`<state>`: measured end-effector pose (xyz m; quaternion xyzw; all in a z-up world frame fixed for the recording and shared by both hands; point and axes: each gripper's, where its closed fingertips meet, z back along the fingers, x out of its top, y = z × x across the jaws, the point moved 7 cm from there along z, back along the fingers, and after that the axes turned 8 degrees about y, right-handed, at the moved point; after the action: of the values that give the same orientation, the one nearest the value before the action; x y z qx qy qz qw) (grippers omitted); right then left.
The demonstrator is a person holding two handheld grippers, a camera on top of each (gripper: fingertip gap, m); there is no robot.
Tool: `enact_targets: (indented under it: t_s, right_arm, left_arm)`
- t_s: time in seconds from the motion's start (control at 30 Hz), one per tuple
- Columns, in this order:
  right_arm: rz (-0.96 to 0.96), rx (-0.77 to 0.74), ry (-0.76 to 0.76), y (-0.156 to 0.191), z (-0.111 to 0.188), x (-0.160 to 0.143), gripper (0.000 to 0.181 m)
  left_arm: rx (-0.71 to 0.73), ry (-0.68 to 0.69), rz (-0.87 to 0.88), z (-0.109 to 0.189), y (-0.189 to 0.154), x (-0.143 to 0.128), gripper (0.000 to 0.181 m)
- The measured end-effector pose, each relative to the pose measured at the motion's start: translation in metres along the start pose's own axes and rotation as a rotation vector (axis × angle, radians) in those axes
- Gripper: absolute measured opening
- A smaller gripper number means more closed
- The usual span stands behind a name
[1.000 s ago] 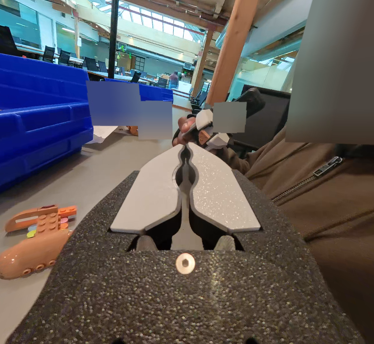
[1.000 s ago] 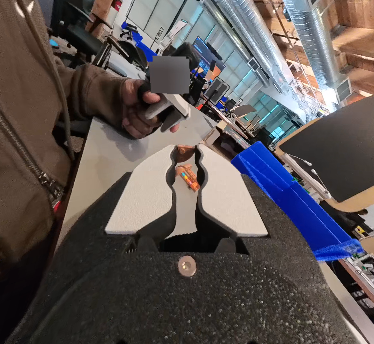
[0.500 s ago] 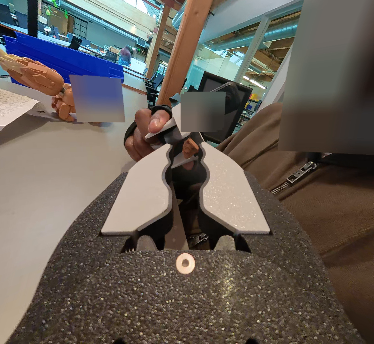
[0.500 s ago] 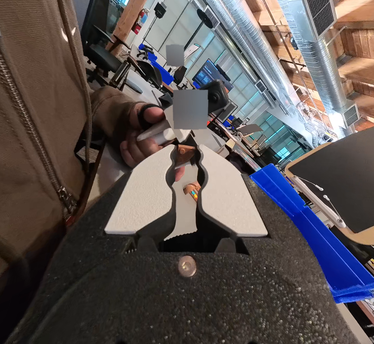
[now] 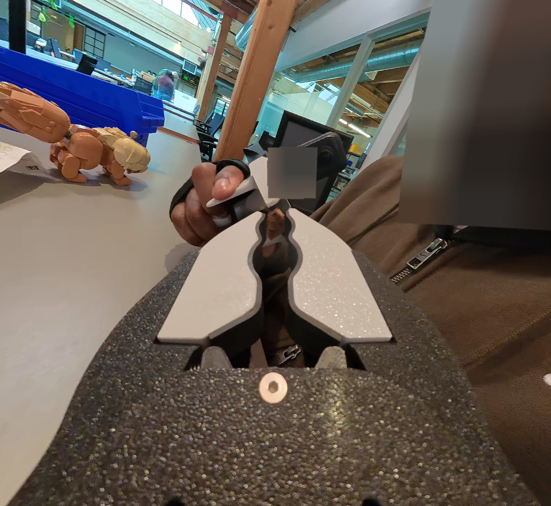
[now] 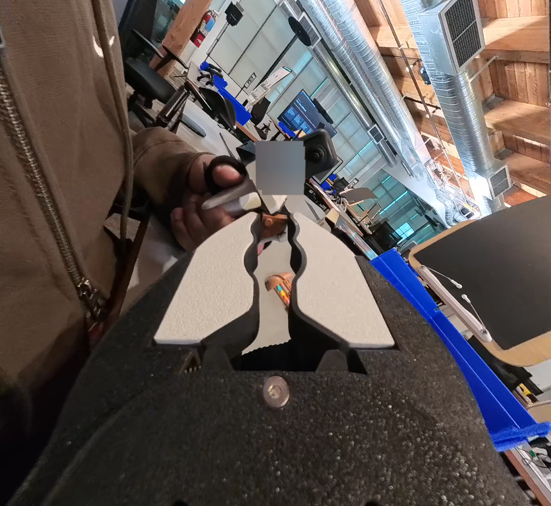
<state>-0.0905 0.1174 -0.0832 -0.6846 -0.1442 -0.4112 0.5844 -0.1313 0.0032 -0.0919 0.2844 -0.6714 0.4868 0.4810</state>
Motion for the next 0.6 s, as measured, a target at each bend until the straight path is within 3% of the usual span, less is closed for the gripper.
enact_targets:
  t_s: [0.3, 0.53, 0.6]
  right_arm:
    - [-0.009, -0.008, 0.027, -0.001, -0.001, -0.001, 0.017]
    - [-0.035, -0.021, 0.002, -0.003, 0.002, 0.000, 0.017]
    - [-0.049, -0.021, -0.022, -0.004, 0.004, 0.001, 0.017]
  left_arm:
    - [0.068, -0.002, -0.073, 0.001, -0.002, 0.000, 0.011]
    - [0.265, 0.021, -0.412, 0.001, -0.016, 0.000, 0.015]
    - [0.257, 0.029, -0.407, 0.001, -0.017, -0.001, 0.021]
